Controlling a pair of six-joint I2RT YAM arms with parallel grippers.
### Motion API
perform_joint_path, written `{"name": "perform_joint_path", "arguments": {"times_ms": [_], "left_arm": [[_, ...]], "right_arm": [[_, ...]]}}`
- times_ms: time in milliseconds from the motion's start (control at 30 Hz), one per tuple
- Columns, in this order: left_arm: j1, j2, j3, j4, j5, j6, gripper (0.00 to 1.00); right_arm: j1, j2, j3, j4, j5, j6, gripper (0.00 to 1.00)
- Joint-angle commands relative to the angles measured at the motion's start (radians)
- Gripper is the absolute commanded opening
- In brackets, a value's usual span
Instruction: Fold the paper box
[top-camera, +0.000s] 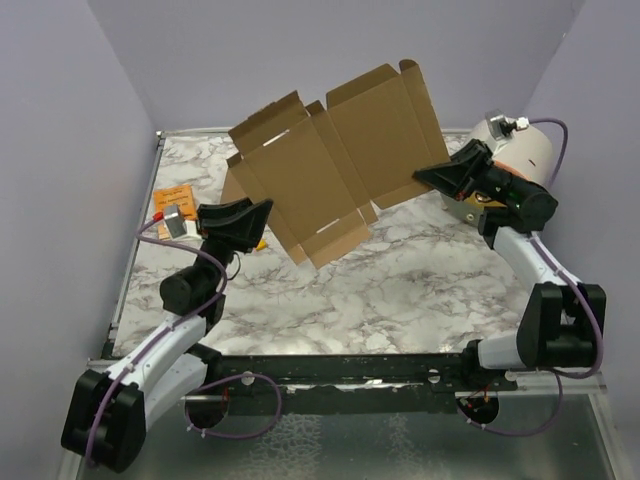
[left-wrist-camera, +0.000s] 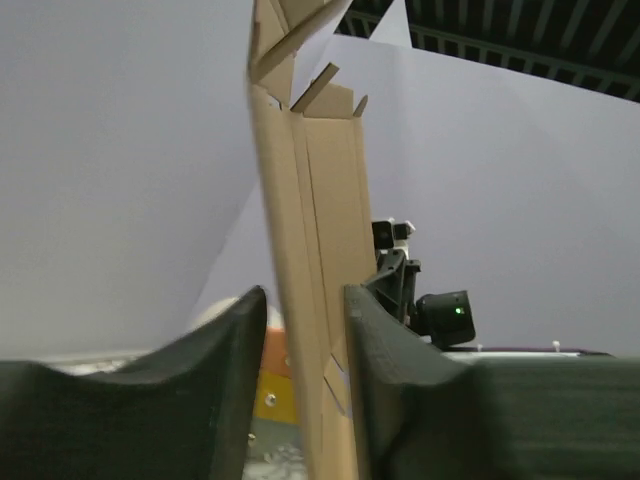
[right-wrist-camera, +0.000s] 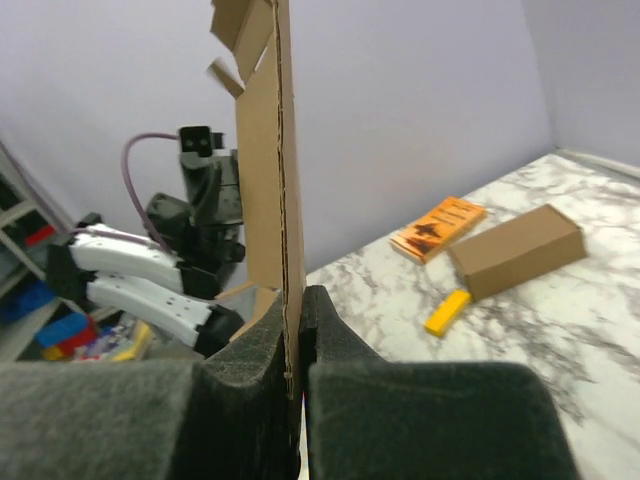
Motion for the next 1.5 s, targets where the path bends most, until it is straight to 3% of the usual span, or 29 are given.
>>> {"name": "perform_joint_path", "arguments": {"times_ms": [0, 33, 100, 167, 233, 300, 400, 600, 700, 767, 867, 967, 1133, 1300, 1467], "left_arm": [[0.023, -0.122, -0.024, -0.224, -0.025, 0.136, 0.55], [0.036, -0.161, 0.005, -0.363, -0.016, 0.191, 0.67], [0.058, -0.201, 0.124, -0.757, -0.019, 0.342, 0.79], [0.069, -0.183, 0.241, -1.065, -0.015, 0.488, 0.82], [0.086, -0.129, 0.331, -1.253, 0.036, 0.574, 0.83], [0.105, -0.088, 0.373, -1.339, 0.079, 0.598, 0.82], [0.117, -0.079, 0.364, -1.342, 0.103, 0.595, 0.82], [0.135, -0.081, 0.377, -1.327, 0.168, 0.739, 0.81], [0.179, -0.094, 0.303, -1.189, 0.244, 0.717, 0.79], [0.252, -0.097, 0.226, -0.992, 0.379, 0.568, 0.79], [0.332, -0.086, 0.093, -0.670, 0.466, 0.316, 0.81], [0.412, -0.033, 0.035, -0.506, 0.511, 0.146, 0.81], [0.548, 0.183, -0.015, -0.033, 0.611, -0.233, 0.79], [0.568, 0.447, -0.028, 0.357, 0.618, -0.475, 0.74], [0.506, 0.540, 0.003, 0.362, 0.646, -0.477, 0.70]], "right_arm": [[-0.093, -0.058, 0.052, -0.181, -0.132, -0.206, 0.01], [-0.104, -0.067, 0.067, -0.308, -0.174, -0.317, 0.01], [-0.108, -0.091, 0.088, -0.540, -0.243, -0.524, 0.01], [-0.108, -0.111, 0.113, -0.807, -0.299, -0.763, 0.01], [-0.110, -0.129, 0.139, -1.053, -0.330, -0.993, 0.01], [-0.110, -0.142, 0.171, -1.258, -0.336, -1.177, 0.01], [-0.112, -0.155, 0.195, -1.391, -0.343, -1.313, 0.01], [-0.120, -0.154, 0.184, -1.501, -0.393, -1.437, 0.01], [-0.128, -0.148, 0.172, -1.510, -0.404, -1.450, 0.01], [-0.135, -0.143, 0.178, -1.531, -0.403, -1.468, 0.01], [-0.153, -0.138, 0.190, -1.571, -0.402, -1.489, 0.01], [-0.183, -0.122, 0.205, -1.601, -0.426, -1.489, 0.01], [-0.193, -0.110, 0.226, -1.633, -0.453, -1.487, 0.01], [-0.193, -0.120, 0.218, -1.581, -0.494, -1.435, 0.01], [-0.193, -0.123, 0.174, -1.416, -0.536, -1.283, 0.01]]}}
